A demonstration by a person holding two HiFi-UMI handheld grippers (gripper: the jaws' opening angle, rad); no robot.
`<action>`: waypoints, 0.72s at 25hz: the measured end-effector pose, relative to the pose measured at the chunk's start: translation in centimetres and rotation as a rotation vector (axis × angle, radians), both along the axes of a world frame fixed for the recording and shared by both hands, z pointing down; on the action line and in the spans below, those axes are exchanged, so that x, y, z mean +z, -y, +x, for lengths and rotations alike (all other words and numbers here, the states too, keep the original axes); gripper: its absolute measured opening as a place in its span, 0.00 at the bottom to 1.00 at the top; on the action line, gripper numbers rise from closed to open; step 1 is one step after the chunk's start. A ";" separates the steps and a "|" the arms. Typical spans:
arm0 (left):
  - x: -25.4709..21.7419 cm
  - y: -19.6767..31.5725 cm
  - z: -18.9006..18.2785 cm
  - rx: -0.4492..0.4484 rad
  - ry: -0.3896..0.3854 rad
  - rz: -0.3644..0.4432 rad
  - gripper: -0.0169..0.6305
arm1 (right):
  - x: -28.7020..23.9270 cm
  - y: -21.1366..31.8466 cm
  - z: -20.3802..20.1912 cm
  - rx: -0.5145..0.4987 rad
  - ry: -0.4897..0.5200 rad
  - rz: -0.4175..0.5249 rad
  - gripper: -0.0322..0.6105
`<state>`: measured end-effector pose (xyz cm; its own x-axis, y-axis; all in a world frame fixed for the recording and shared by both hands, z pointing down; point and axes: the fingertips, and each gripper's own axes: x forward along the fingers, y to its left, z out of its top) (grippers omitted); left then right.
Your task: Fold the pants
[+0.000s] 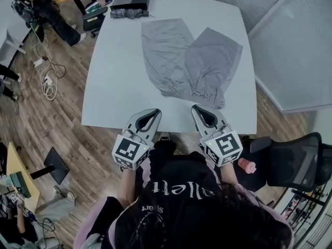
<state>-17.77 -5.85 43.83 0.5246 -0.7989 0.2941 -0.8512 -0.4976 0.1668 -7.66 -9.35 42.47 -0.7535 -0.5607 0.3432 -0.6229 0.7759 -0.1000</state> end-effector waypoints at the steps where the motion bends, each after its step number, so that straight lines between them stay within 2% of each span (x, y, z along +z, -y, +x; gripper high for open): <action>1: 0.4 0.4 -0.3 0.006 -0.001 -0.009 0.07 | 0.2 0.4 0.0 0.014 -0.005 -0.005 0.08; 7: 3.3 3.5 -1.0 0.020 -0.005 -0.058 0.07 | 1.5 1.8 1.1 0.084 -0.028 -0.035 0.08; 11: 6.9 4.6 -0.2 0.053 0.028 -0.137 0.07 | 2.6 2.6 2.8 0.135 -0.021 -0.054 0.08; 15: 9.5 4.7 1.2 0.048 0.046 -0.211 0.07 | 4.4 3.7 4.9 0.156 -0.024 -0.075 0.09; 18: 11.0 4.4 2.1 0.052 0.094 -0.250 0.07 | 6.2 4.2 6.6 0.164 -0.031 -0.097 0.09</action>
<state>-15.66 -10.21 54.82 0.5243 -0.6680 0.5281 -0.8430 -0.4946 0.2114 -1.08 -13.56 48.70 -0.6429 -0.6384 0.4233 -0.7443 0.6511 -0.1485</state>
